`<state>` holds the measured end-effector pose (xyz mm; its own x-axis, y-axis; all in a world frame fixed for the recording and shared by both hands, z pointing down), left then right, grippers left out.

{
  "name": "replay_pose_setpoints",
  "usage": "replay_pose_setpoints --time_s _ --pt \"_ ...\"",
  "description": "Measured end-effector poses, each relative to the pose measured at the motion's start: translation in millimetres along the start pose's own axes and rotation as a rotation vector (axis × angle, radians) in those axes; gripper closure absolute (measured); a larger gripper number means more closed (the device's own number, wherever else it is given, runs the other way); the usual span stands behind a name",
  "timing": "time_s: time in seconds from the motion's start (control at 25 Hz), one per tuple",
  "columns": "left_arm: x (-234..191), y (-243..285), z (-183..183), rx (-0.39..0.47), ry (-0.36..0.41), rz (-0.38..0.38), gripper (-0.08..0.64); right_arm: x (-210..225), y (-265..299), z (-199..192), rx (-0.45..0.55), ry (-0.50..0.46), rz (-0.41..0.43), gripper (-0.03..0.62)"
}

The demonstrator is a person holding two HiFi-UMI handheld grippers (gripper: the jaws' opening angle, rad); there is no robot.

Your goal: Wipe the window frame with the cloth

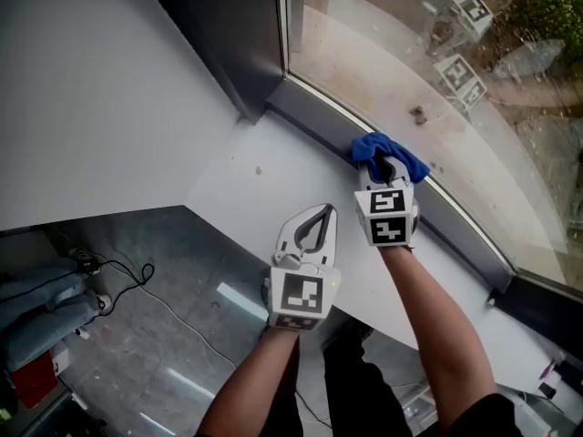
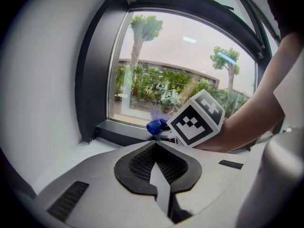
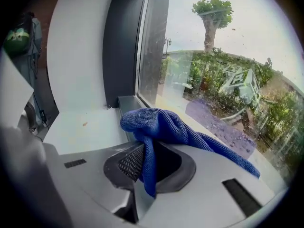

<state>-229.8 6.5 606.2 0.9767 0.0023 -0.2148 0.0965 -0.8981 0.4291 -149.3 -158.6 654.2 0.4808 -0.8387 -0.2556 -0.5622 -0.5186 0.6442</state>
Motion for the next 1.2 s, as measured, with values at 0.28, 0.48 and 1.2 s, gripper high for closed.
replay_pose_setpoints --time_s 0.28,0.48,1.2 --pt "4.1 -6.7 -5.0 -0.003 -0.015 0.000 0.555 1.8 -3.1 -4.0 0.000 -0.038 -0.002 0.558" --pt "5.4 -10.6 -9.7 -0.040 -0.020 0.002 0.555 4.1 -4.1 -6.1 -0.018 -0.036 -0.004 0.558" --pt "74.3 4.5 -22.3 -0.053 -0.042 -0.057 0.555 31.8 -48.0 -54.8 -0.065 -0.087 -0.003 0.558"
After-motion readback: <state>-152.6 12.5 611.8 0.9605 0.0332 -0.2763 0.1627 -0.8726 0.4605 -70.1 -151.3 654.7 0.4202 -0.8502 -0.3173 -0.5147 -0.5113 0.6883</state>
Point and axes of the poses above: the fingertips, and each gripper's own axes: y forward along the fingers, x to its right, z out of its top, the point moved 10 cm from there along -y, backward along the fingers, and after that the axes turned 7 degrees about -y, right-handed, at the moved point
